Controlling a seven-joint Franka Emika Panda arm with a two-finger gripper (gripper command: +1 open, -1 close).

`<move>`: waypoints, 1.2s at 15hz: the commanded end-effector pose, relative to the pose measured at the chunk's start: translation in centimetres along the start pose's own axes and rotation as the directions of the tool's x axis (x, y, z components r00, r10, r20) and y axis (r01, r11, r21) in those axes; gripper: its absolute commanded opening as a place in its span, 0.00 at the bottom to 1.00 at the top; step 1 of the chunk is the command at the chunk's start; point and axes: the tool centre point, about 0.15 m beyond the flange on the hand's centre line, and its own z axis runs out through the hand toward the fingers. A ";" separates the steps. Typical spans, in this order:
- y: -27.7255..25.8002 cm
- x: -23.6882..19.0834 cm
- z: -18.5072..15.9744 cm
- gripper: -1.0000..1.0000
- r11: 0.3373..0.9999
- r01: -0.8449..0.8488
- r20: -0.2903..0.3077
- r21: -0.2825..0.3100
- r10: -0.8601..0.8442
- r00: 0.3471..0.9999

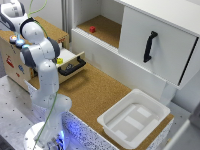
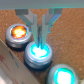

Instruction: Switch off the blue light

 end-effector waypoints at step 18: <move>19.4 -9.5 1.5 1.00 0.990 -0.135 -0.172 0.041 0.140 0.975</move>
